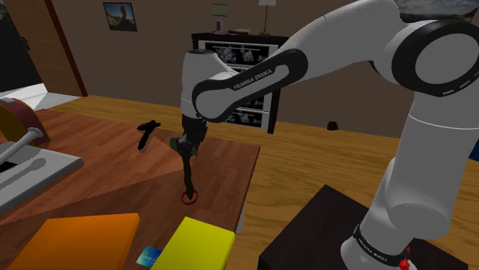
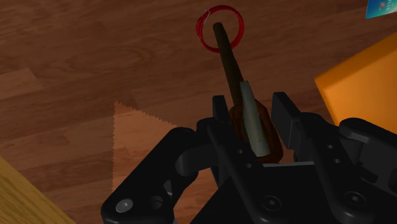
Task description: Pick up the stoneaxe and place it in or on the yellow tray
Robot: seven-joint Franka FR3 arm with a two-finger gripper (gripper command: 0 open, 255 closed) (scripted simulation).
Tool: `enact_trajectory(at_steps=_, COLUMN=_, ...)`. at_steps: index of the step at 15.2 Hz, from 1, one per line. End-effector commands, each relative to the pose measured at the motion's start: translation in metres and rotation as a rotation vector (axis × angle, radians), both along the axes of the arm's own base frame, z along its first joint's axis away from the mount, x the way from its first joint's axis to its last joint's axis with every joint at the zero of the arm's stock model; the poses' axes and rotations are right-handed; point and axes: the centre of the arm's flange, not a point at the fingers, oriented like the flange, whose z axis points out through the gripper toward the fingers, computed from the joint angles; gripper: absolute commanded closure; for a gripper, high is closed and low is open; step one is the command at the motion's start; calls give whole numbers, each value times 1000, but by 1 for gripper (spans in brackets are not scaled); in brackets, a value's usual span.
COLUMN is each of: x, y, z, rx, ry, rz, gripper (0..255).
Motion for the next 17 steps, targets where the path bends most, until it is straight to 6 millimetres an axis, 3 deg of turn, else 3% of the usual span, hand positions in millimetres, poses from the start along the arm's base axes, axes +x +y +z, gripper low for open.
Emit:
enact_trajectory(at_steps=1, x=0, y=0, z=0, rx=0, ry=0, rz=0, gripper=255)
enact_trajectory(at_steps=4, x=0, y=0, z=0, rx=0, ry=0, rz=0, gripper=255)
enact_trajectory(at_steps=17, x=0, y=0, z=68, rx=0, ry=0, rz=0, gripper=255)
